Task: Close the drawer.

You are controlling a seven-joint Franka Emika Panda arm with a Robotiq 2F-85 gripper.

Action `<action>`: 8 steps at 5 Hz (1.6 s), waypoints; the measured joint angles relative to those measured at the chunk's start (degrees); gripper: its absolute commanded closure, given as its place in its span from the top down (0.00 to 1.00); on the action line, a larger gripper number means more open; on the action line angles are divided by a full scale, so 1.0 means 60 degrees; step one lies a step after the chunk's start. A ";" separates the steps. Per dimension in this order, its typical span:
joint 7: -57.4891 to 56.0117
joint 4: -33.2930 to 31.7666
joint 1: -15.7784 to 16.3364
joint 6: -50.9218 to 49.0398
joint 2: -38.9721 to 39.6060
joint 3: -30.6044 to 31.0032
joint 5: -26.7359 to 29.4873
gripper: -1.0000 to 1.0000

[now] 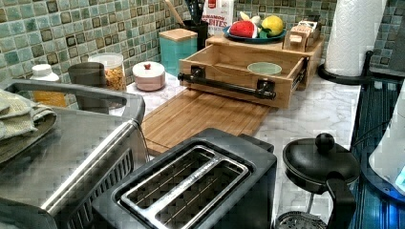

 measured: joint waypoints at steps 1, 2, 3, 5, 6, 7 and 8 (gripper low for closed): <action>-0.0001 -0.0065 -0.0004 0.0002 0.0000 0.0000 -0.0003 0.00; -0.0001 -0.0168 -0.0004 0.0002 0.0001 -0.0001 -0.0004 0.00; -0.0002 -0.0326 -0.0015 0.0145 0.0005 0.0004 0.0010 0.00; -0.0558 -0.2145 0.0079 0.2313 -0.0791 0.0013 0.0023 0.00; -0.1405 -0.2835 0.0146 0.2606 -0.1097 0.0264 0.0005 0.00; -0.1877 -0.3115 0.0362 0.2676 -0.1108 0.0563 -0.0017 0.00; -0.1971 -0.3245 0.0989 0.2681 -0.1104 0.0600 -0.0553 0.00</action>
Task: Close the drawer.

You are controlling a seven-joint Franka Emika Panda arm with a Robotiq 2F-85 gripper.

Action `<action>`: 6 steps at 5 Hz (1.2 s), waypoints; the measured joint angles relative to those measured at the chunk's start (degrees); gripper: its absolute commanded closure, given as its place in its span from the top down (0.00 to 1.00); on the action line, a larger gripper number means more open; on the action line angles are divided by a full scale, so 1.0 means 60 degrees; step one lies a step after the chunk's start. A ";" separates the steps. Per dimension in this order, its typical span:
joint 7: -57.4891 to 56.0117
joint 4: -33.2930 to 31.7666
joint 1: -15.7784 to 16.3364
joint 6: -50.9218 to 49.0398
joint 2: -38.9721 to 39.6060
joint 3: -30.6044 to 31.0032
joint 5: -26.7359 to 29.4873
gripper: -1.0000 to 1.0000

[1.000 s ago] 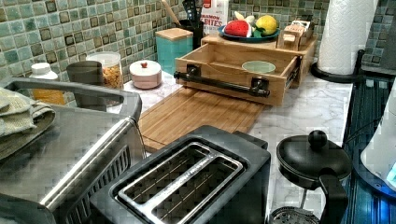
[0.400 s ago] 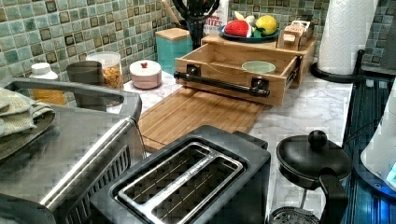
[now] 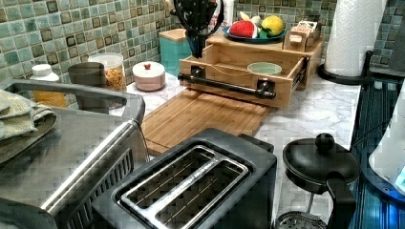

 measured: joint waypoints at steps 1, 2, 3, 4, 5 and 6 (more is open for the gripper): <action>-0.0774 -0.0056 0.0362 0.0508 0.0125 0.0187 -0.0839 0.00; -0.1686 -0.0242 0.0371 0.1669 0.0397 0.0295 -0.0933 0.00; -0.1793 -0.0317 0.0364 0.1884 0.0871 0.0221 -0.0928 0.00; -0.1837 -0.0410 0.0351 0.1888 0.1502 0.0068 -0.0928 0.00; -0.1837 -0.0765 0.0164 0.2606 0.2065 0.0017 -0.0928 0.00; -0.1837 -0.1417 -0.0027 0.3553 0.2289 0.0015 -0.1393 0.00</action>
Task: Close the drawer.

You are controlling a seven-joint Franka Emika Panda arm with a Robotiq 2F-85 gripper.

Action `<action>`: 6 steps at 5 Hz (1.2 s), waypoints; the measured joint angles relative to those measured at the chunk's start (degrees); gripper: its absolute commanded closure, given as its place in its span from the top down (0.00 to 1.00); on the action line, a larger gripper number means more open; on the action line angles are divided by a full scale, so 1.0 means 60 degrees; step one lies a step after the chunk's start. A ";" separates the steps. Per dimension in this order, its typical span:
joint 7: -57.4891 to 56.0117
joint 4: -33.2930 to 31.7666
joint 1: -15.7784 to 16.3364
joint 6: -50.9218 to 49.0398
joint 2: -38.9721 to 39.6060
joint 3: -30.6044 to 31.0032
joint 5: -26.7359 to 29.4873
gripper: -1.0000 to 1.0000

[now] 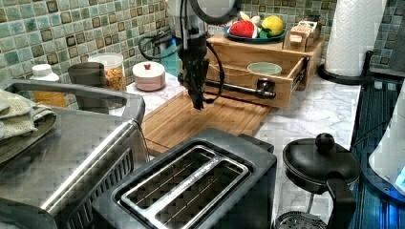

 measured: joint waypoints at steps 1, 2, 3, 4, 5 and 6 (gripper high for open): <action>0.0000 -0.0578 -0.0014 0.0051 -0.0084 -0.0070 -0.0044 0.00; 0.0000 -0.0839 -0.0147 0.0242 -0.0190 -0.0072 -0.0044 0.00; -0.0089 -0.0839 -0.0355 0.0546 -0.0253 -0.0109 -0.0044 0.00; -0.0522 -0.0858 -0.0373 0.0779 -0.0367 -0.0441 -0.0051 0.00; -0.1114 -0.0839 -0.0661 0.1217 -0.0469 -0.0568 -0.0051 0.00; -0.1688 -0.0858 -0.0979 0.1329 -0.0562 -0.0587 -0.0044 0.00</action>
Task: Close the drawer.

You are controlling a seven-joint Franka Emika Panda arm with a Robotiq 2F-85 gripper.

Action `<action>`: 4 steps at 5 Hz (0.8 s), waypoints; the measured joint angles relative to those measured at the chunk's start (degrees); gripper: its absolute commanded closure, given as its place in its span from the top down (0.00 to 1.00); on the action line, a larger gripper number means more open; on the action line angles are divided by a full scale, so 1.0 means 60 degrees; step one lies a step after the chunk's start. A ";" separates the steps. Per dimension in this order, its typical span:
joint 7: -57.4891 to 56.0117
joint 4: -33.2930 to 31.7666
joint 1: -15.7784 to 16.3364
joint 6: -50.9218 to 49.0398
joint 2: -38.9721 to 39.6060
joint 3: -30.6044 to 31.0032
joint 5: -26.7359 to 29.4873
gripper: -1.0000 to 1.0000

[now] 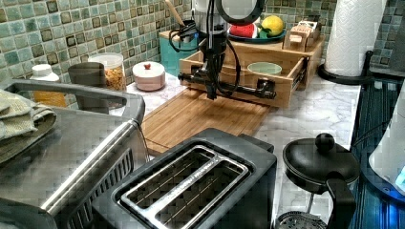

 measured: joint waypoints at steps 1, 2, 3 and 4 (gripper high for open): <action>-0.0536 0.0000 -0.0154 -0.0019 -0.0109 0.0009 0.0063 0.00; -0.1012 0.0000 -0.0171 -0.0084 -0.0115 -0.0108 0.0366 0.00; -0.1968 0.0019 -0.0626 -0.0075 -0.0115 0.0132 0.0809 0.00; -0.2854 0.0019 -0.0944 -0.0056 -0.0116 0.0043 0.0845 0.00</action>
